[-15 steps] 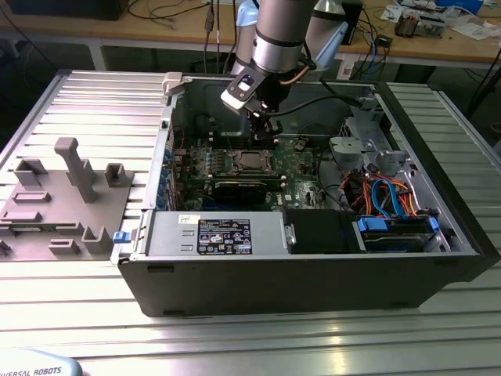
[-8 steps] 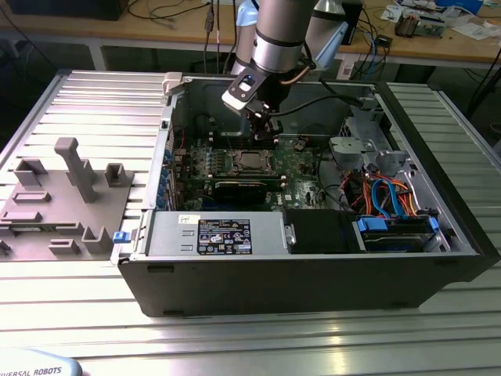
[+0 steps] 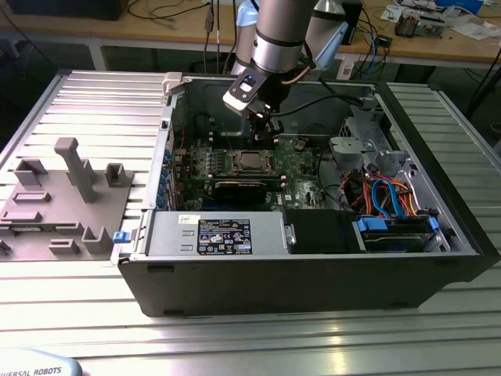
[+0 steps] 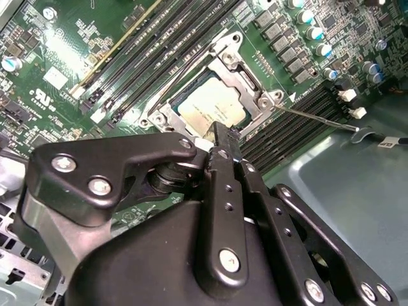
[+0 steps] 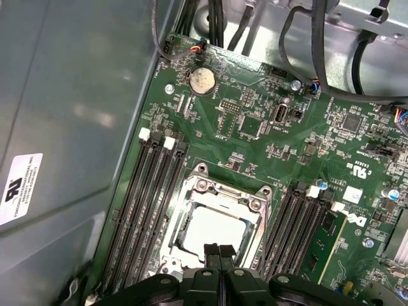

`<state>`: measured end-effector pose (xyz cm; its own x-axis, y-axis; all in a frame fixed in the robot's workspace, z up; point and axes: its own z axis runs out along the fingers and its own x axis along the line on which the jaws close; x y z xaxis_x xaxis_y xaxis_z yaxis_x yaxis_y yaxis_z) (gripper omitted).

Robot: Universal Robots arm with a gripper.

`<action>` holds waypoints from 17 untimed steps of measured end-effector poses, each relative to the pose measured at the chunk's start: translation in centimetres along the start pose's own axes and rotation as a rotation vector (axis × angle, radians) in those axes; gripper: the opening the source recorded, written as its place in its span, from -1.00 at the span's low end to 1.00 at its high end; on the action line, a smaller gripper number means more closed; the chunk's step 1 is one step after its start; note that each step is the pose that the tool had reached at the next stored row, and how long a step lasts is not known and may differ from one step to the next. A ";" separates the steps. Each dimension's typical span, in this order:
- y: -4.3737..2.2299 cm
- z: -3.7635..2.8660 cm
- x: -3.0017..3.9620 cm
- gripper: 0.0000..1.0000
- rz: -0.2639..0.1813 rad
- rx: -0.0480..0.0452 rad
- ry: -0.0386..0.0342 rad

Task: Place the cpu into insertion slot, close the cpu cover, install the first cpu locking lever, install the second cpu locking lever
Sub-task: 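Install the first cpu locking lever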

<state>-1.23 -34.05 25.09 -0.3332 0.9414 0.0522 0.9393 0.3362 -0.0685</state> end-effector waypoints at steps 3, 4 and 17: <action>0.00 0.00 0.00 -0.79 -0.007 0.0004 -0.0005; 0.00 0.00 0.00 -0.79 -0.010 0.0005 -0.0006; 0.00 0.00 0.00 -0.79 -0.034 0.0018 -0.0023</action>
<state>-1.23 -34.05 25.09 -0.3650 0.9296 0.0523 0.9273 0.3679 -0.0685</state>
